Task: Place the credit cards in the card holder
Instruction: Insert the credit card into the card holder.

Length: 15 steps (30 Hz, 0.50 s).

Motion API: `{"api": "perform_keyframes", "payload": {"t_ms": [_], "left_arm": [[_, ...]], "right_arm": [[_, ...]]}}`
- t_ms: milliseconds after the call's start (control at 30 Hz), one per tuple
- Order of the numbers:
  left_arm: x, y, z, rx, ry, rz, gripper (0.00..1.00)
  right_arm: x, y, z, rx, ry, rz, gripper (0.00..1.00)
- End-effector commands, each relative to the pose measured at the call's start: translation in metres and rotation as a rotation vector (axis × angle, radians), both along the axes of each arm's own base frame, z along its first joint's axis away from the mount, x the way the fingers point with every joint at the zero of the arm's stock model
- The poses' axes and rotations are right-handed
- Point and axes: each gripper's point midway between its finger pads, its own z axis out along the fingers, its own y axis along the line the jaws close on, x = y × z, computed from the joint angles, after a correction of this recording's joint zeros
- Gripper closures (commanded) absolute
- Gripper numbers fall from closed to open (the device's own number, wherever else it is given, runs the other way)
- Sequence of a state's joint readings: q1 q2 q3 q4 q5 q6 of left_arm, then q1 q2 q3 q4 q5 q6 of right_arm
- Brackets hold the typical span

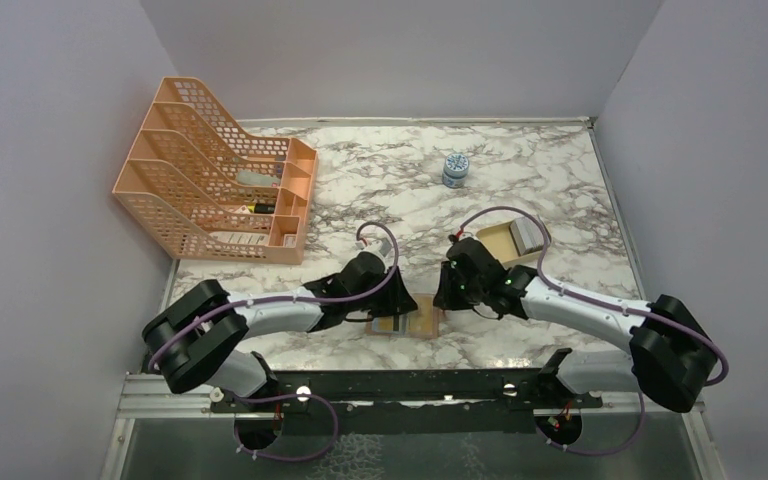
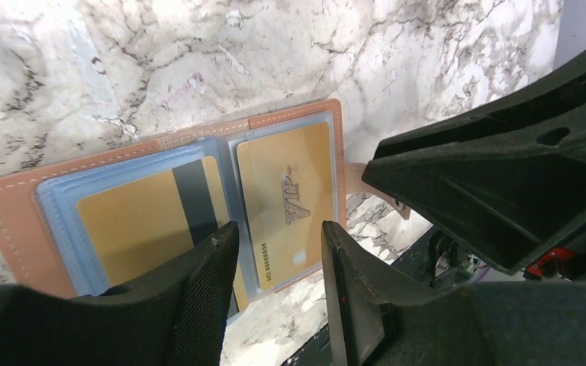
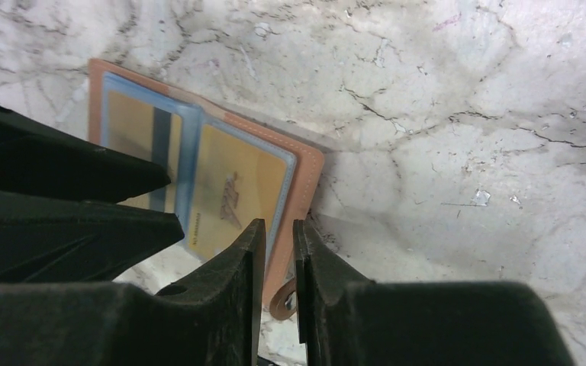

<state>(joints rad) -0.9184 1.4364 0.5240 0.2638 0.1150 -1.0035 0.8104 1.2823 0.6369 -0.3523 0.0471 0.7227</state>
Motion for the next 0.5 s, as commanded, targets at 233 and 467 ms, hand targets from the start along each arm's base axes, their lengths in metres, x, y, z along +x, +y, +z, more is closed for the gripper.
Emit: {"api": "perform_keyframes", "payload": {"t_ms": [233,467], "left_arm": [[0.025,0.042,0.030,0.063,-0.100,0.110,0.49],[0.022,0.064,0.029,0.006,-0.081,0.156,0.45]], "right_arm": [[-0.004,0.042,0.041,0.170,0.000,0.042,0.76],[-0.010,0.072,0.037,0.217,0.032,0.066,0.76]]}}
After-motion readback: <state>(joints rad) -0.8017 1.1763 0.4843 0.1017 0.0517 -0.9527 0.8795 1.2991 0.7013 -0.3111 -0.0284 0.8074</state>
